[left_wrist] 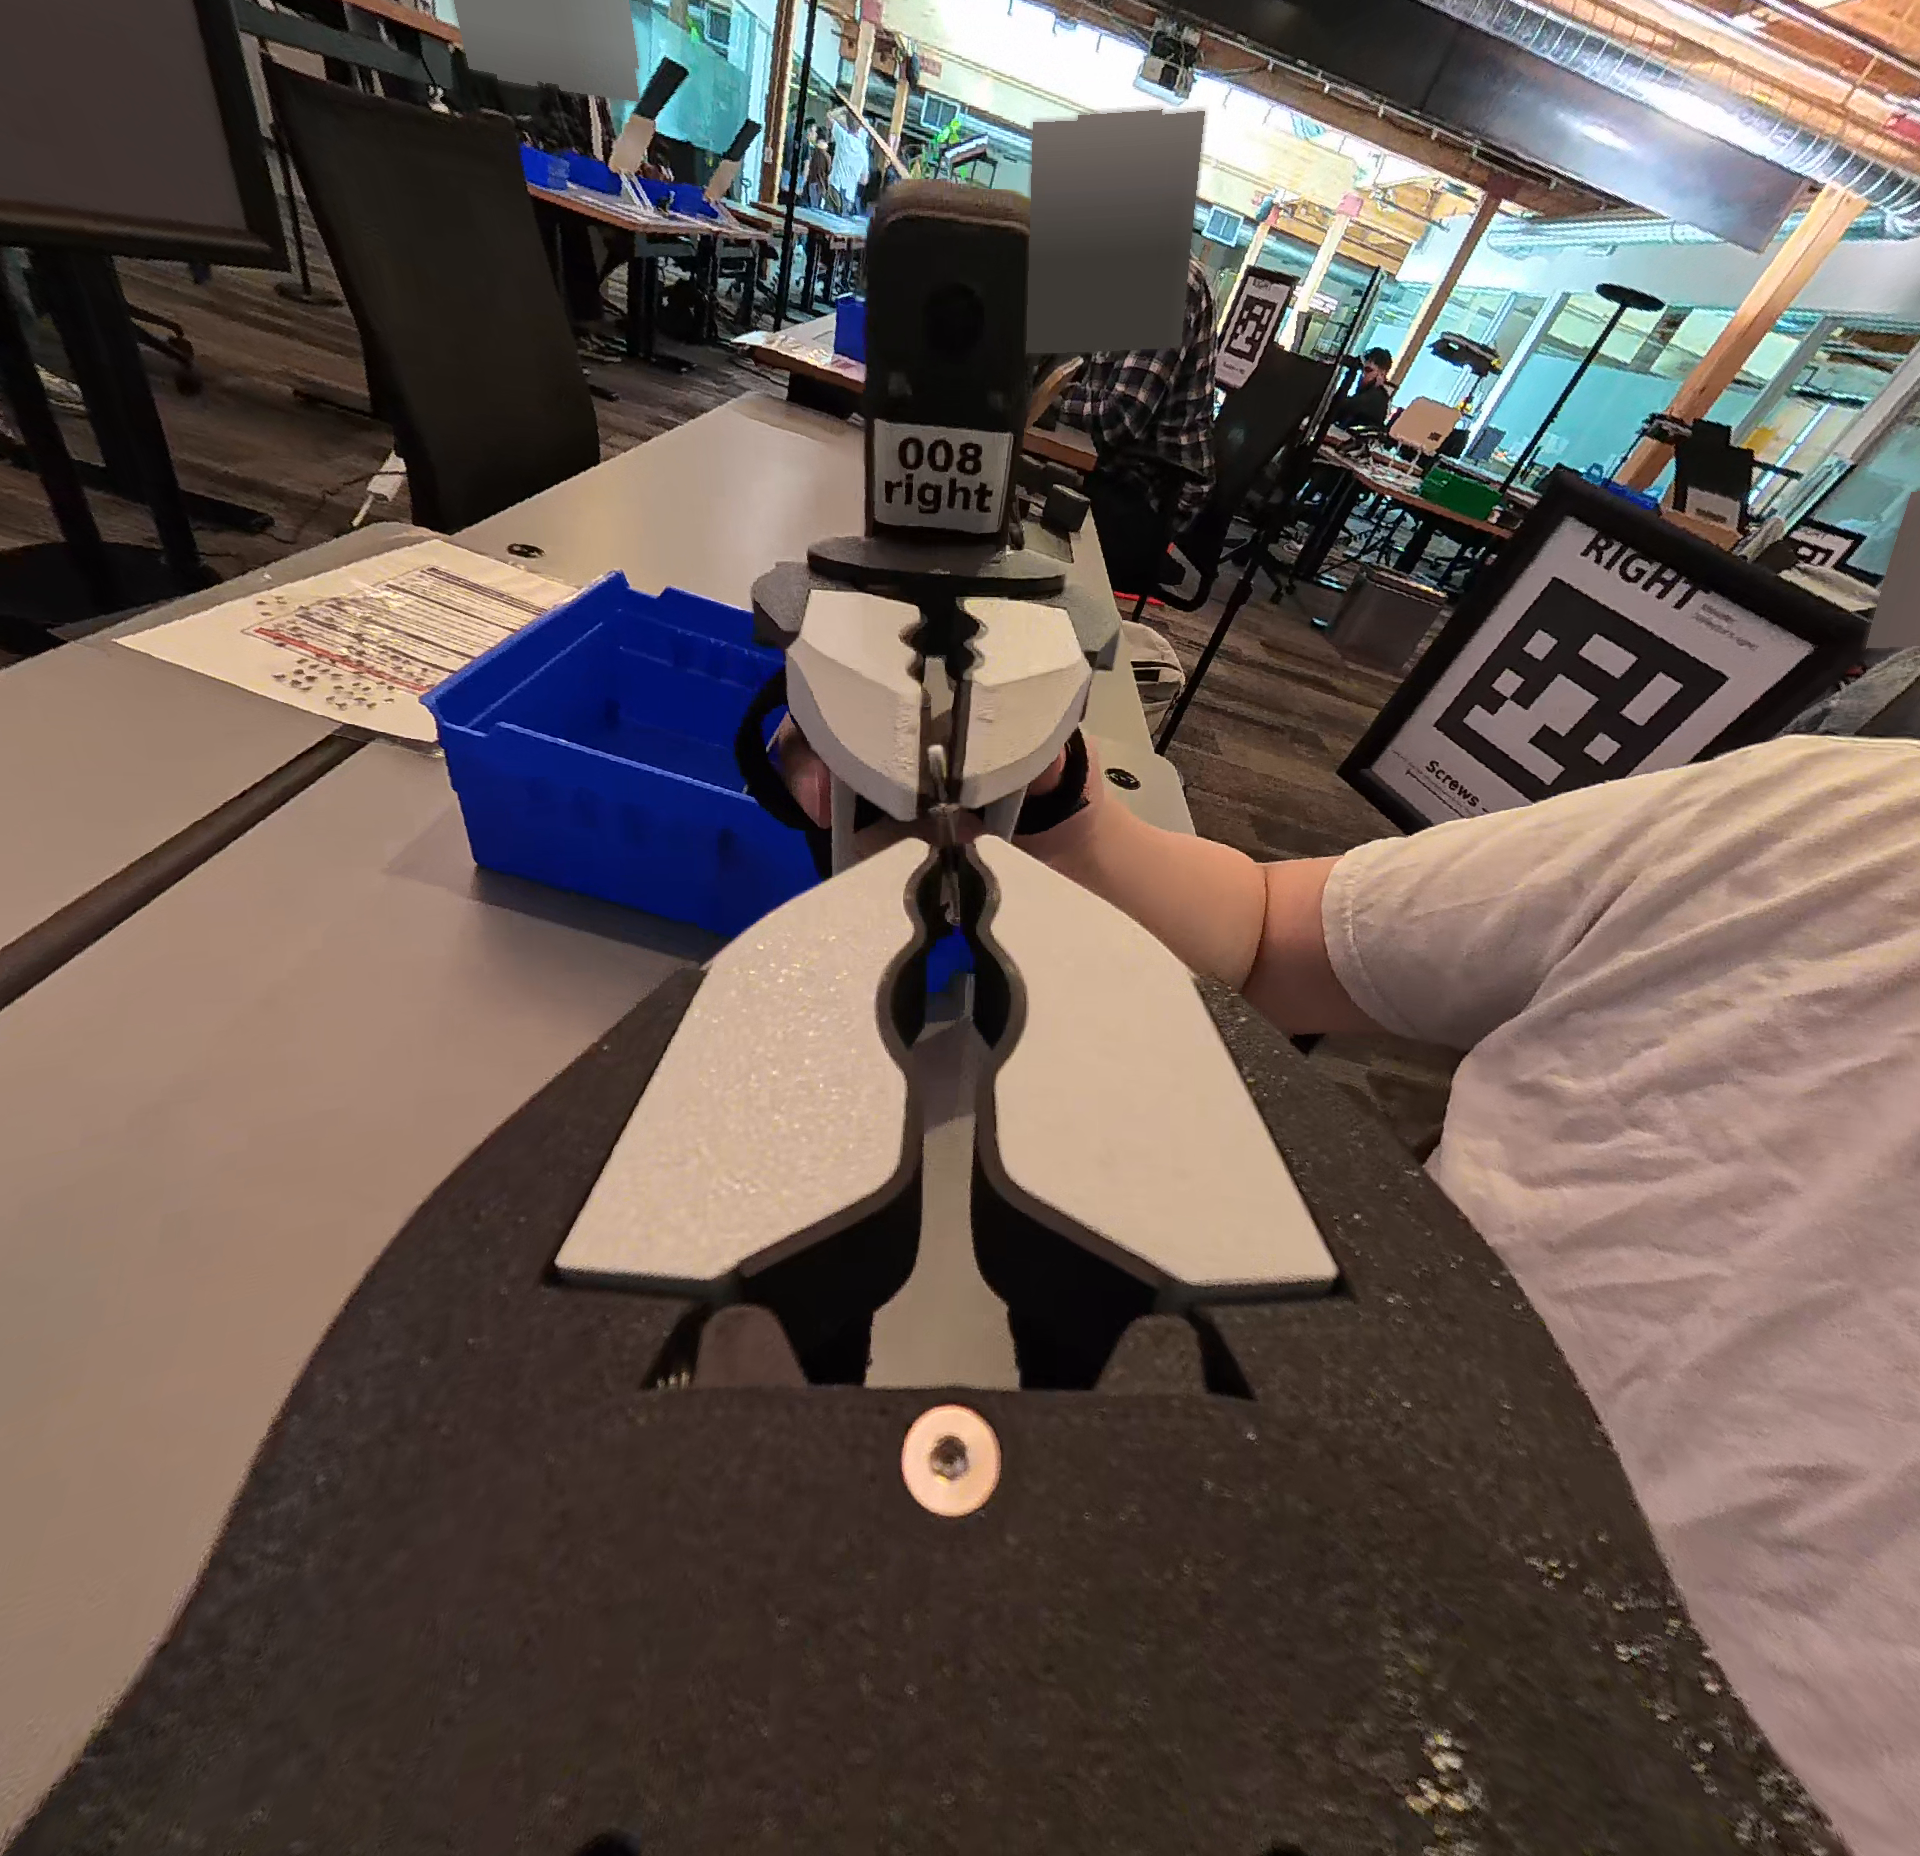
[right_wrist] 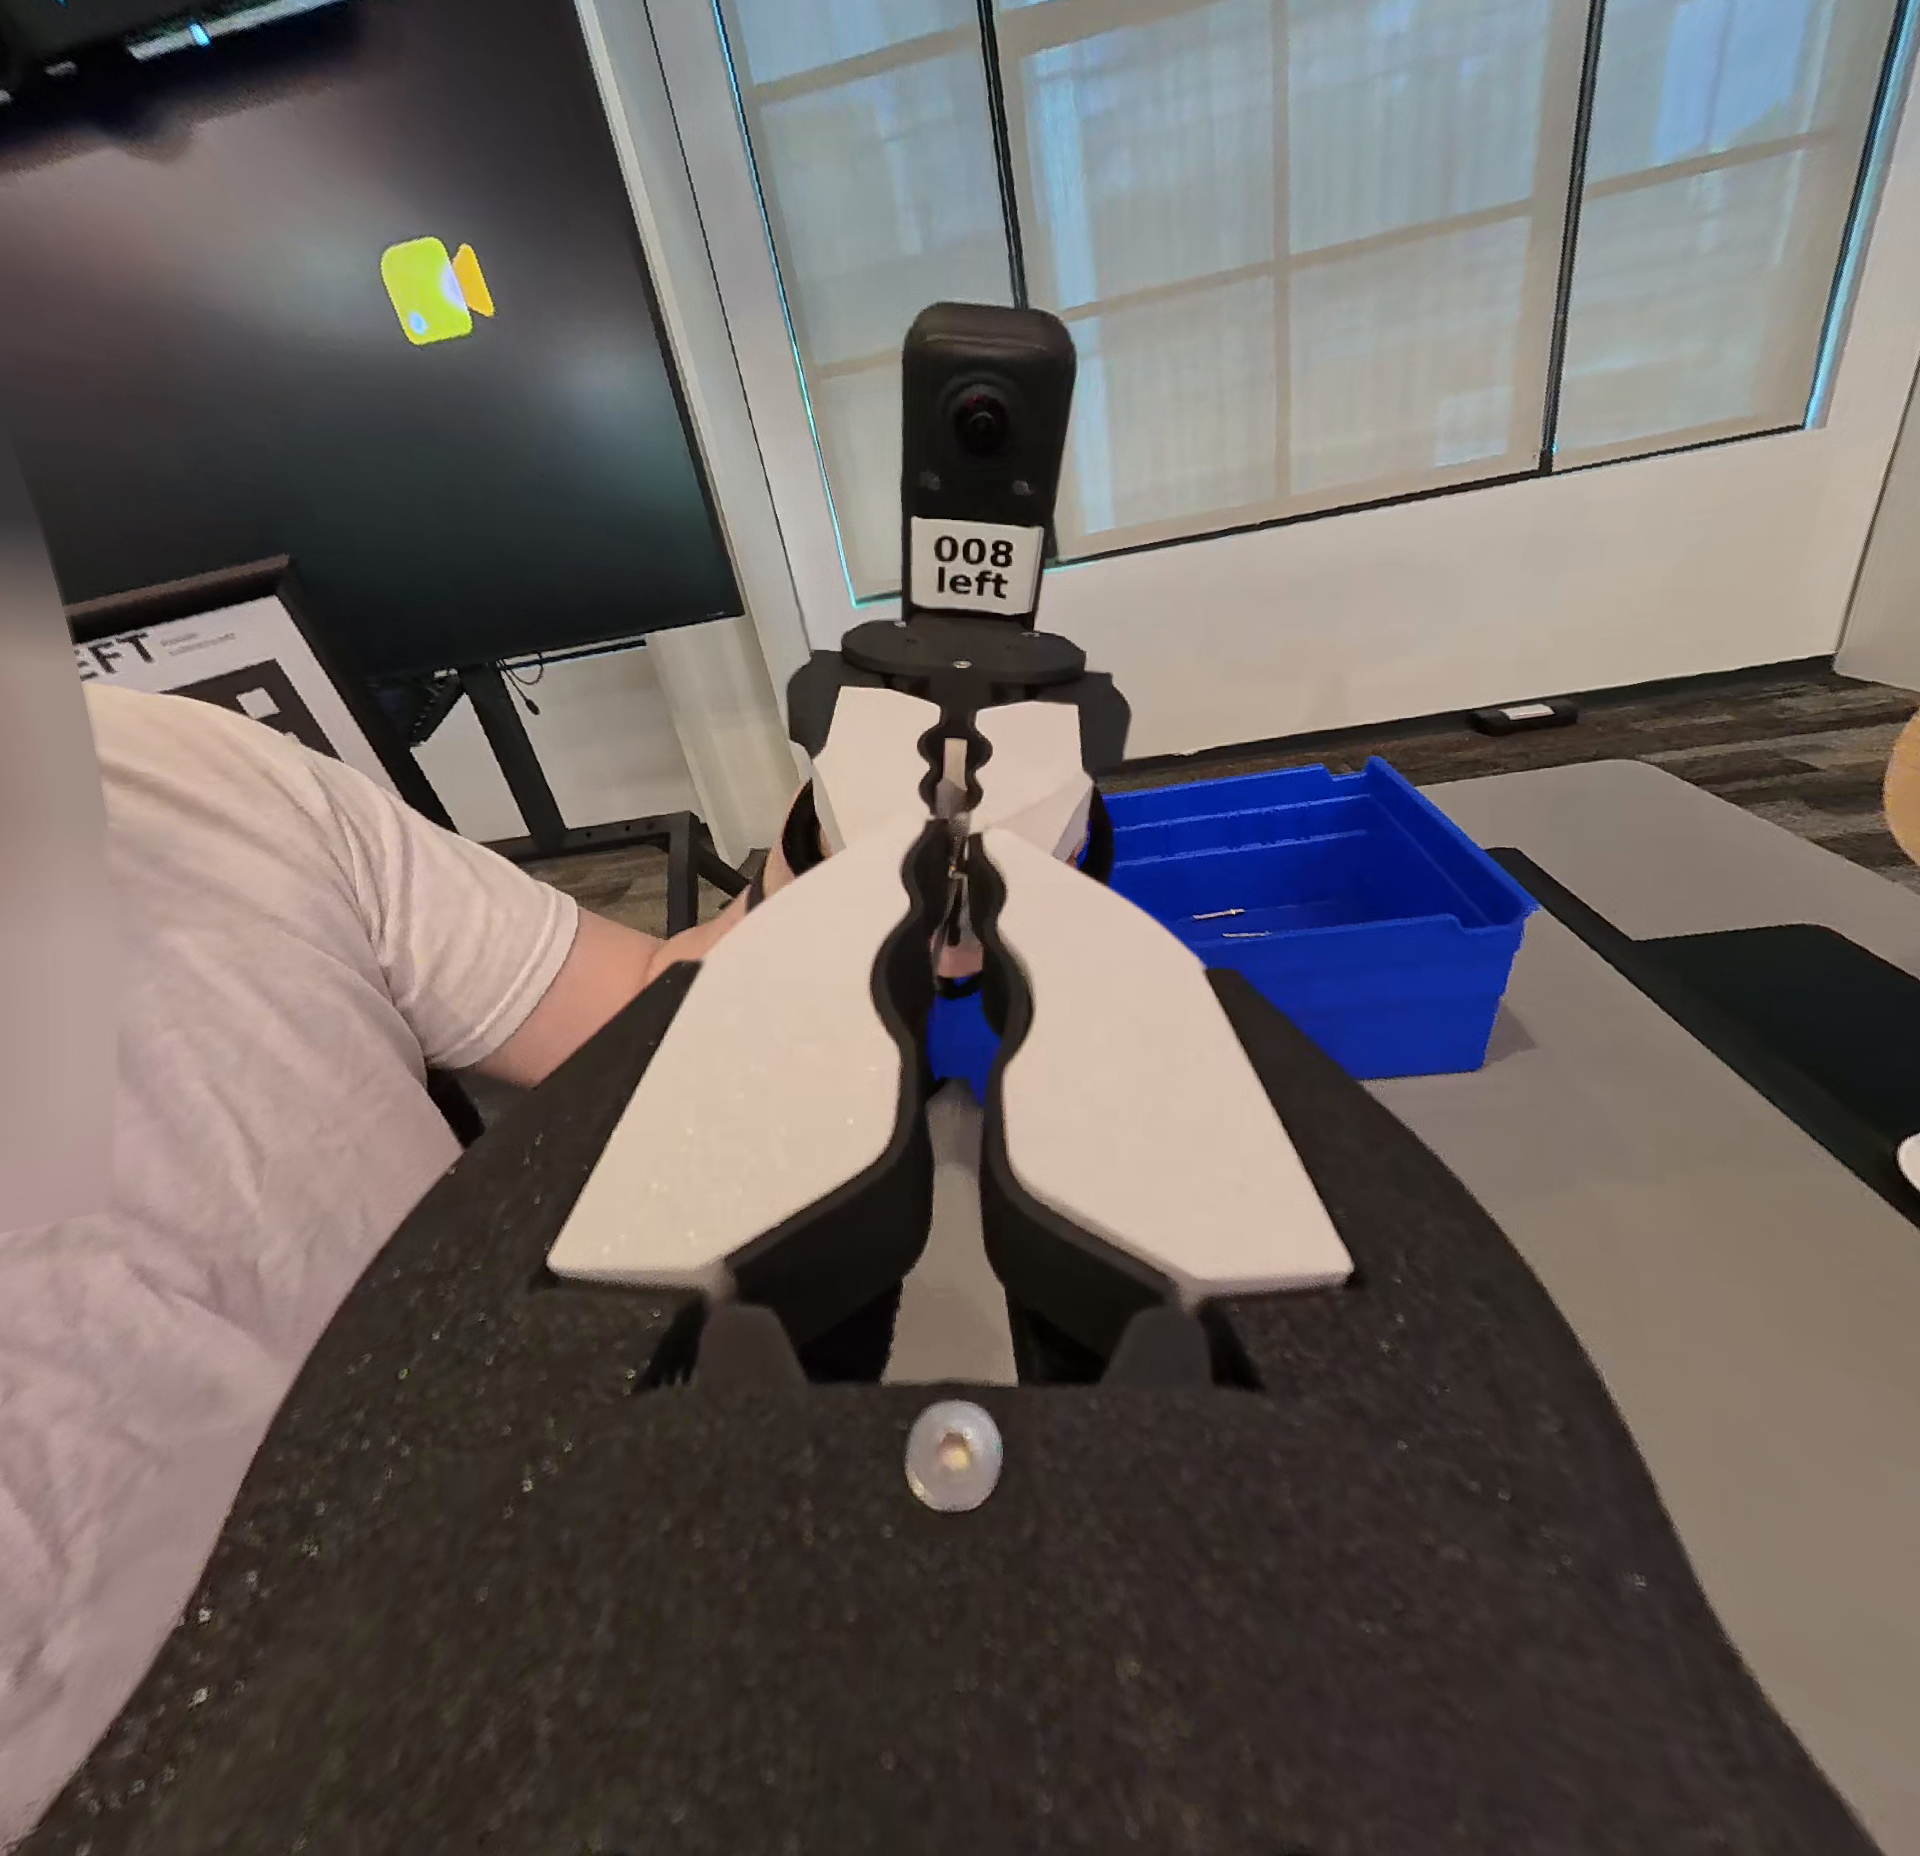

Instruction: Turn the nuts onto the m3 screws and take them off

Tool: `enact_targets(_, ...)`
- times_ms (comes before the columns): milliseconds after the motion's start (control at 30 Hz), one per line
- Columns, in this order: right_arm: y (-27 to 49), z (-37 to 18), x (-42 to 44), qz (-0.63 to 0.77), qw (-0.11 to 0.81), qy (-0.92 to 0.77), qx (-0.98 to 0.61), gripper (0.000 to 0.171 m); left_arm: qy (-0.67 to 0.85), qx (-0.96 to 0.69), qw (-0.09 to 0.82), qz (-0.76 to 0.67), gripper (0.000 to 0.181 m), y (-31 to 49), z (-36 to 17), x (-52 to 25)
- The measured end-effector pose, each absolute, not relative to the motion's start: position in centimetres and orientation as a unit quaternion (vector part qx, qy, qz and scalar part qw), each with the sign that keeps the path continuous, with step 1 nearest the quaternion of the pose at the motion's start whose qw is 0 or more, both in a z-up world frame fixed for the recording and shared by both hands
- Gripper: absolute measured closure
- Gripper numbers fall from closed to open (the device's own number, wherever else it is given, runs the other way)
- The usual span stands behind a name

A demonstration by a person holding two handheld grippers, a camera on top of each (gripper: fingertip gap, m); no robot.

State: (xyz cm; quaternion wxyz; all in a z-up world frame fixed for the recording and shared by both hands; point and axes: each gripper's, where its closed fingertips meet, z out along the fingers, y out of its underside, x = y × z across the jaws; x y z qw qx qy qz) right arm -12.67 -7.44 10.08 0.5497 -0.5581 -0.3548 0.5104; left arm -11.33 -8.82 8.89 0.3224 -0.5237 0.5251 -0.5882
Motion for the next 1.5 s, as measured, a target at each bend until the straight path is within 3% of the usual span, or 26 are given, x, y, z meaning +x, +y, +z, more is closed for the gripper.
enact_targets(167, -7.5, 10.4, -12.6, 0.513, 0.554, -0.349, -0.555, 0.168, 0.513, -0.539, 0.326, -0.583, 0.159, -8.3, 8.5, -11.0)
enact_targets(267, -7.5, 10.5, -12.5, 0.514, 0.556, -0.347, -0.554, 0.168, 0.509, -0.531, 0.321, -0.597, 0.159, -8.7, 8.6, -10.9)
enact_targets(367, -7.5, 10.5, -12.5, 0.516, 0.554, -0.346, -0.554, 0.168, 0.504, -0.526, 0.305, -0.614, 0.164, -9.1, 8.8, -10.8)
enact_targets(433, -7.4, 10.3, -12.6, 0.519, 0.552, -0.345, -0.555, 0.168, 0.501, -0.521, 0.298, -0.624, 0.179, -9.2, 8.8, -10.9)
enact_targets(933, -7.1, 10.1, -12.6, 0.508, 0.559, -0.342, -0.559, 0.167, 0.5, -0.535, 0.302, -0.61, 0.179, -8.6, 8.4, -10.9)
enact_targets(1033, -6.6, 10.2, -12.3, 0.483, 0.569, -0.334, -0.576, 0.139, 0.501, -0.538, 0.326, -0.595, 0.179, -8.3, 8.7, -11.1)
enact_targets(1500, -6.8, 10.6, -11.4, 0.488, 0.566, -0.334, -0.575, 0.151, 0.509, -0.529, 0.337, -0.59, 0.179, -8.8, 9.4, -11.5)
